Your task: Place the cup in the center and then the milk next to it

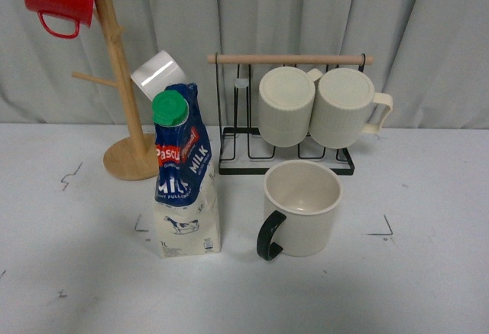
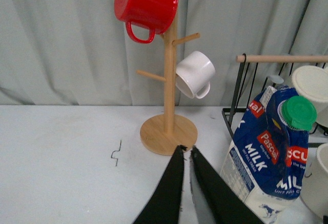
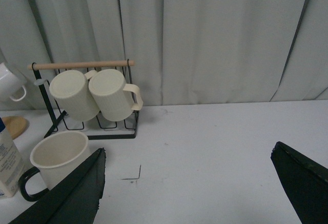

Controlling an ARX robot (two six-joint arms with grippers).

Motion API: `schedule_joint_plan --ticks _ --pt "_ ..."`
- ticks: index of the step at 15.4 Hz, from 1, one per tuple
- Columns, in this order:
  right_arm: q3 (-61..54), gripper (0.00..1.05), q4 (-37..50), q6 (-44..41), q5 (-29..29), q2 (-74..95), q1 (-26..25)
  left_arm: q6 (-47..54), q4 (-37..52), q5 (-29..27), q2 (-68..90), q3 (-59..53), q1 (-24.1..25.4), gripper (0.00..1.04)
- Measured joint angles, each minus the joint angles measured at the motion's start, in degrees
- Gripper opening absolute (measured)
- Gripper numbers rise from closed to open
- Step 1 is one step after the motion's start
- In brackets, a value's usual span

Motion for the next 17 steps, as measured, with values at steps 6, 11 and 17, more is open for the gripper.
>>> schedule_joint_plan --ticks 6,11,17 --pt "0.0 0.98 0.0 0.0 0.0 0.0 0.0 0.2 -16.8 8.7 -21.9 -4.5 8.5 0.02" --pt "0.0 0.98 0.0 0.0 0.0 0.0 0.0 0.2 -29.5 16.0 -36.3 -4.8 16.0 0.02" --pt "0.0 0.98 0.0 0.0 0.0 0.0 0.0 0.2 -39.8 16.1 -46.8 -4.8 15.8 0.02"
